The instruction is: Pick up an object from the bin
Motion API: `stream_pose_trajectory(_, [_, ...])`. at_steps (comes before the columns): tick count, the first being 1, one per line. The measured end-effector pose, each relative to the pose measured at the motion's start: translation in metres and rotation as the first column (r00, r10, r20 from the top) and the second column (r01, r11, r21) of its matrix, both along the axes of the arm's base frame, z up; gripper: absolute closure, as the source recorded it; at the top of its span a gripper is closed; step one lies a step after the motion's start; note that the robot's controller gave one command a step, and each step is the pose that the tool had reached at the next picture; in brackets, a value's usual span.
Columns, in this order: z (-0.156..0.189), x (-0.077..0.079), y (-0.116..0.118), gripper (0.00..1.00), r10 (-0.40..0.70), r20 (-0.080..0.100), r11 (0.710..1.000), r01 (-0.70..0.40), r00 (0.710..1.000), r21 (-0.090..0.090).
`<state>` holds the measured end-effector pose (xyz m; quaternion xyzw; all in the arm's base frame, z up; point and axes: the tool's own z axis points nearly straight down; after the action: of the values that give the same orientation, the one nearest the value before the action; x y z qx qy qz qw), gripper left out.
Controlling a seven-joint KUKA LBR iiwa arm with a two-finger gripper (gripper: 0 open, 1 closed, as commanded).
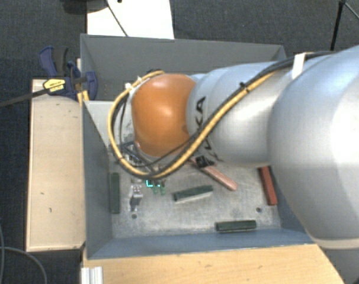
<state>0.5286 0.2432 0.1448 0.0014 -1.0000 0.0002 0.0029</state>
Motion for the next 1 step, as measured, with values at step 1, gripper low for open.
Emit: stream_pose_trajectory(1, [0.0041,0.0025,-0.0010,0.00,-0.004,0.008,1.000,0.004,1.000,0.002])
